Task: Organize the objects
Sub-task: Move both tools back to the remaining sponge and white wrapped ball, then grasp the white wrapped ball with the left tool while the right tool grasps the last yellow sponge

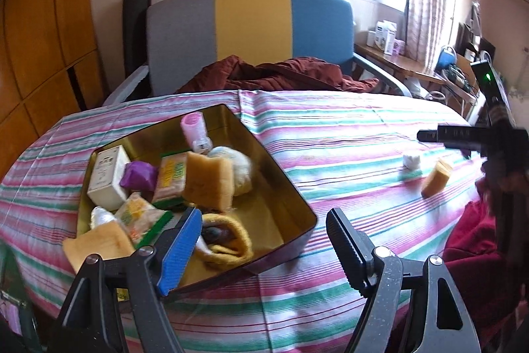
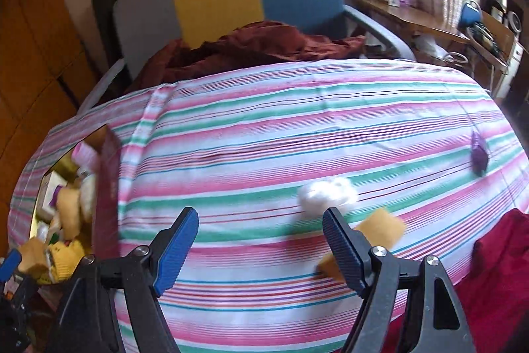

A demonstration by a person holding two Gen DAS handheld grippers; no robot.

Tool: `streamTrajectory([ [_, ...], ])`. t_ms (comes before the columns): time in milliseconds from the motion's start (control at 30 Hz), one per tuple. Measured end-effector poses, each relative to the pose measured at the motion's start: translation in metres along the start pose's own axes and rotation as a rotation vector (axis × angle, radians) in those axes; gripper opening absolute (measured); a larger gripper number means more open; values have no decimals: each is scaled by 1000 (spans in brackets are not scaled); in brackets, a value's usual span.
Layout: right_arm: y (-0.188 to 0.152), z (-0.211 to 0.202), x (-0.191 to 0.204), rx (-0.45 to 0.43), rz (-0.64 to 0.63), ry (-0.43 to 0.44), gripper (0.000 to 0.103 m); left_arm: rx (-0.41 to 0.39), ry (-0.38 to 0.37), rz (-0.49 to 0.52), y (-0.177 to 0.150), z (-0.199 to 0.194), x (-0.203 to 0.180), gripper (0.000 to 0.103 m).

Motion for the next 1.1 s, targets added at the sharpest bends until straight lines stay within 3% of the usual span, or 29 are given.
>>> streamTrajectory([
  [300, 15, 35, -102, 46, 246, -97, 79, 50, -53, 58, 0, 25, -32, 78],
  [433, 1, 58, -109, 166, 347, -2, 79, 86, -69, 58, -6, 38, -40, 78],
  [633, -7, 65, -81, 226, 258, 74, 81, 126, -95, 69, -16, 49, -50, 78],
  [833, -13, 65, -74, 225, 205, 46, 81, 139, -105, 63, -19, 52, -52, 78],
  [933, -13, 63, -74, 223, 183, 30, 86, 136, -113, 57, -19, 51, -51, 78],
  [1100, -19, 61, -58, 253, -24, -5, 86, 134, -124, 50, -19, 50, -49, 78],
])
Point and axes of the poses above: each gripper's, at about its wrist camera, not at the fingertips, and z roughly the way its jaws point, x to its left, y to its top, the point moved 9 cm from there along z, roughly the way its jaws point, and after that the axes turned 14 degrees about -y, right-handed, at the moved point
